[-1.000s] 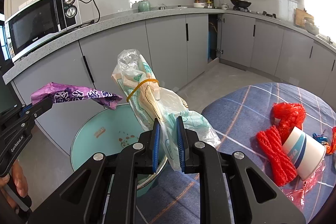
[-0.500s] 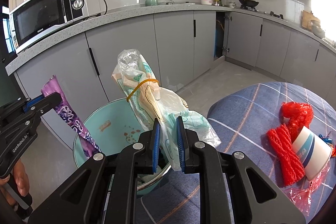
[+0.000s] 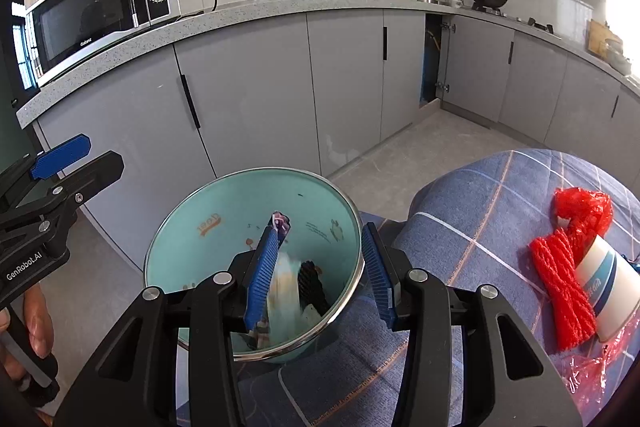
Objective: Collect trash
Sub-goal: 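Open the left tool over the bin while the right tool releases the bag bundle, then move both tools back to the table and grasp the pink plastic bag with the left tool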
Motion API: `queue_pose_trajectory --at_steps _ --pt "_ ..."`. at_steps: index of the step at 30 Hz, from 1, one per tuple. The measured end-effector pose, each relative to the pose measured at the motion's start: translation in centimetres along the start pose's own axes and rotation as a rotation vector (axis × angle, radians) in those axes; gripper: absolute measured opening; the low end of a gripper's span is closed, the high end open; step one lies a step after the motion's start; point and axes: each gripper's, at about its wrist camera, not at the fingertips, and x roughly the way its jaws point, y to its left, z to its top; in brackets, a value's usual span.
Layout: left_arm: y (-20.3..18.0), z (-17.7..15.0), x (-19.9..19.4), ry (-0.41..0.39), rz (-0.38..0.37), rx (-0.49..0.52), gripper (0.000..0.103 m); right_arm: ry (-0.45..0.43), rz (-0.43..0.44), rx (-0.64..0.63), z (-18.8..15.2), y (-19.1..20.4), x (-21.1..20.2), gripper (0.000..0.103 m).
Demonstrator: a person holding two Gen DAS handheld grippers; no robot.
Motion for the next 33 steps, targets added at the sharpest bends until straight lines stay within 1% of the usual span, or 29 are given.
queue_pose_trajectory --at_steps 1,3,8,10,13,17,20,21,24,27,33 --pt "0.1 0.0 0.0 -0.002 0.004 -0.002 0.068 0.0 -0.005 -0.002 0.0 0.0 0.0 0.044" --pt "0.2 0.0 -0.1 -0.006 0.009 -0.006 0.074 0.0 -0.004 -0.003 -0.2 0.0 -0.1 0.044" --pt "0.3 0.1 -0.2 -0.011 0.015 -0.007 0.075 -0.001 -0.006 -0.001 -0.4 -0.1 -0.3 0.044" --pt "0.2 0.1 -0.2 -0.01 0.017 -0.005 0.079 -0.001 -0.006 0.001 -0.4 -0.1 -0.3 0.044" --pt "0.1 0.1 -0.3 -0.013 0.021 -0.004 0.081 -0.003 -0.009 0.004 -0.5 -0.3 -0.6 0.045" --pt "-0.2 0.3 -0.5 -0.012 0.017 -0.002 0.083 -0.011 -0.015 0.007 -0.8 -0.9 -2.0 0.047" --pt "-1.2 0.5 -0.7 -0.014 0.013 0.014 0.084 -0.021 -0.045 0.008 -1.4 -1.9 -3.8 0.048" --pt "-1.8 0.6 -0.8 -0.014 0.004 0.022 0.084 -0.025 -0.053 0.011 -1.6 -2.3 -4.4 0.048" --pt "-3.9 0.9 -1.1 -0.017 -0.028 0.054 0.084 -0.045 -0.116 0.017 -2.8 -4.6 -7.3 0.053" --pt "-6.6 1.1 -1.3 -0.019 -0.075 0.089 0.084 -0.055 -0.166 0.059 -4.0 -7.4 -9.7 0.054" --pt "-14.2 1.1 -1.9 -0.021 -0.194 0.166 0.084 -0.067 -0.339 0.187 -7.8 -14.7 -15.2 0.057"
